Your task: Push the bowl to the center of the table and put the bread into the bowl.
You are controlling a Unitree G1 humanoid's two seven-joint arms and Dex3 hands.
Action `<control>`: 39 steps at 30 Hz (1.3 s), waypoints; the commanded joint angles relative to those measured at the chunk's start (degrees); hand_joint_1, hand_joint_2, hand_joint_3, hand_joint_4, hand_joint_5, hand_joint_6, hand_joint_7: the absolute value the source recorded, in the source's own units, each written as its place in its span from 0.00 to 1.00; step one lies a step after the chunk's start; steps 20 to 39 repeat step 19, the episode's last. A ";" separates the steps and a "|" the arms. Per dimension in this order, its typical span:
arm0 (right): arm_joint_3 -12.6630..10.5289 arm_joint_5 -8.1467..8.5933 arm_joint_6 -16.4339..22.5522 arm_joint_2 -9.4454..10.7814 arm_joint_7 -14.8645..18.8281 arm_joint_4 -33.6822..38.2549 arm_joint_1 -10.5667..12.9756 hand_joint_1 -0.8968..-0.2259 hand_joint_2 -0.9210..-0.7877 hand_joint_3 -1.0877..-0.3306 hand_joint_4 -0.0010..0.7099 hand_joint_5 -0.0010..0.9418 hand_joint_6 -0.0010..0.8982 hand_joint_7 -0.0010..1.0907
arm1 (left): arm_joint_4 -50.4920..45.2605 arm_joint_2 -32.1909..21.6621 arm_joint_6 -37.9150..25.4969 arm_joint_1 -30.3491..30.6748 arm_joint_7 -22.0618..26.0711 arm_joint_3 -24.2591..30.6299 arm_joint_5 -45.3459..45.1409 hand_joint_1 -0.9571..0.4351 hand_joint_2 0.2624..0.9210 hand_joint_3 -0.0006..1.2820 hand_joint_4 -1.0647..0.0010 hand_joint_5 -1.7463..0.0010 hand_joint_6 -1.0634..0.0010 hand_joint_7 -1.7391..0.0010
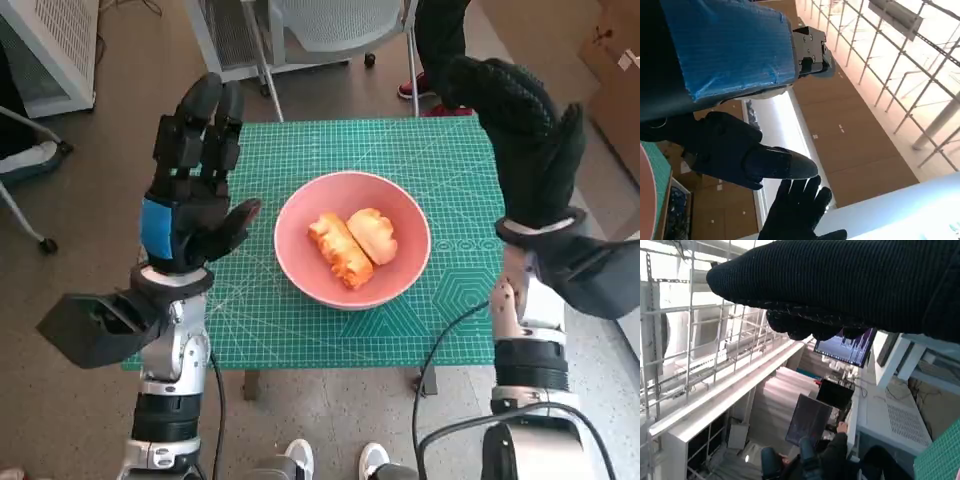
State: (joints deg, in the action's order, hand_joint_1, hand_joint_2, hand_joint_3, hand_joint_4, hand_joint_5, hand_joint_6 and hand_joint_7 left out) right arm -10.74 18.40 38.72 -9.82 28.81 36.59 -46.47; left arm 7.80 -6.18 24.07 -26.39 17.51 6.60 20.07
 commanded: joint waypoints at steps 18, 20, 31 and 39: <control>0.06 -0.18 -1.49 0.72 -0.23 -0.84 0.35 0.68 0.00 0.85 0.45 0.00 0.51 0.00 | -1.60 -0.14 -1.95 -2.27 -1.12 0.57 -1.45 0.31 1.00 0.19 0.98 1.00 1.00 0.73; 0.07 -0.25 -1.50 0.71 -0.32 -0.93 0.39 0.68 0.00 0.85 0.46 0.00 0.51 0.00 | -1.69 -0.14 -2.05 -2.30 -1.12 0.59 -1.41 0.31 1.00 0.19 0.98 1.00 1.00 0.73; 0.07 -0.25 -1.50 0.71 -0.32 -0.93 0.39 0.68 0.00 0.85 0.46 0.00 0.51 0.00 | -1.69 -0.14 -2.05 -2.30 -1.12 0.59 -1.41 0.31 1.00 0.19 0.98 1.00 1.00 0.73; 0.07 -0.25 -1.50 0.71 -0.32 -0.93 0.39 0.68 0.00 0.85 0.46 0.00 0.51 0.00 | -1.69 -0.14 -2.05 -2.30 -1.12 0.59 -1.41 0.31 1.00 0.19 0.98 1.00 1.00 0.73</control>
